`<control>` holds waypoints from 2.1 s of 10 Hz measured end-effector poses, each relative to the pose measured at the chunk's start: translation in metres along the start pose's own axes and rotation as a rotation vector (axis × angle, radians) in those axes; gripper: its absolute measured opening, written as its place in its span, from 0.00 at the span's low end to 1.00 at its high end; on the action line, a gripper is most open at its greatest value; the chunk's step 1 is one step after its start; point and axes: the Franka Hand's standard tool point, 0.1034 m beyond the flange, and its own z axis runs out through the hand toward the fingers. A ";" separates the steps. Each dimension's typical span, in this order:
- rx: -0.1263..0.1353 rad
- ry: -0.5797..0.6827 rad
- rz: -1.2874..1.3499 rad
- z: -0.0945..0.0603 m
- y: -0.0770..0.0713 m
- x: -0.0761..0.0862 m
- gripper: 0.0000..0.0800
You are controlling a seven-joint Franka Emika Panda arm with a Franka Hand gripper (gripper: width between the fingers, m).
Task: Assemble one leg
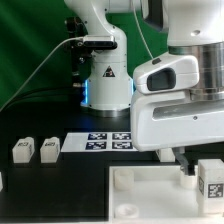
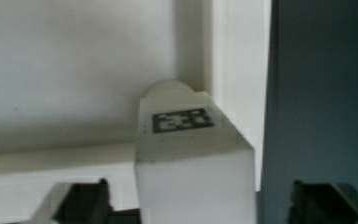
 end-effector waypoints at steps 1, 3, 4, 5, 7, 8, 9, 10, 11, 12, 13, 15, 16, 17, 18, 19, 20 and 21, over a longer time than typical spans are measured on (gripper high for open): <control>0.004 -0.001 0.112 0.000 -0.001 0.000 0.51; 0.007 0.001 0.302 0.000 0.000 0.000 0.37; 0.011 0.001 0.385 0.000 0.000 0.001 0.37; 0.021 0.008 0.580 -0.002 0.001 0.003 0.37; 0.063 0.024 0.962 0.001 0.005 0.003 0.37; 0.105 0.020 1.143 0.001 0.008 0.002 0.37; 0.127 0.024 1.216 0.001 0.008 0.001 0.37; 0.146 0.013 1.322 0.001 0.008 0.001 0.37; 0.165 -0.002 1.436 0.001 0.008 0.000 0.37; 0.170 -0.011 1.507 0.001 0.007 0.000 0.37; 0.168 -0.009 1.466 0.001 0.007 0.000 0.37; 0.163 -0.004 1.385 0.003 0.007 -0.001 0.51; 0.131 -0.011 1.215 0.005 0.003 -0.005 0.68; 0.076 -0.024 1.017 0.001 -0.003 -0.007 0.78; 0.068 -0.013 0.926 -0.002 -0.008 -0.005 0.78; 0.067 -0.008 0.791 0.000 -0.006 -0.006 0.80; 0.067 -0.005 0.703 0.000 -0.006 -0.006 0.80; 0.063 -0.005 0.627 0.000 -0.006 -0.006 0.81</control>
Offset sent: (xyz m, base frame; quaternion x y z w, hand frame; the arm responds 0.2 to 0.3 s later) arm 0.0000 0.0000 0.0000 0.0000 0.0000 0.1790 0.9838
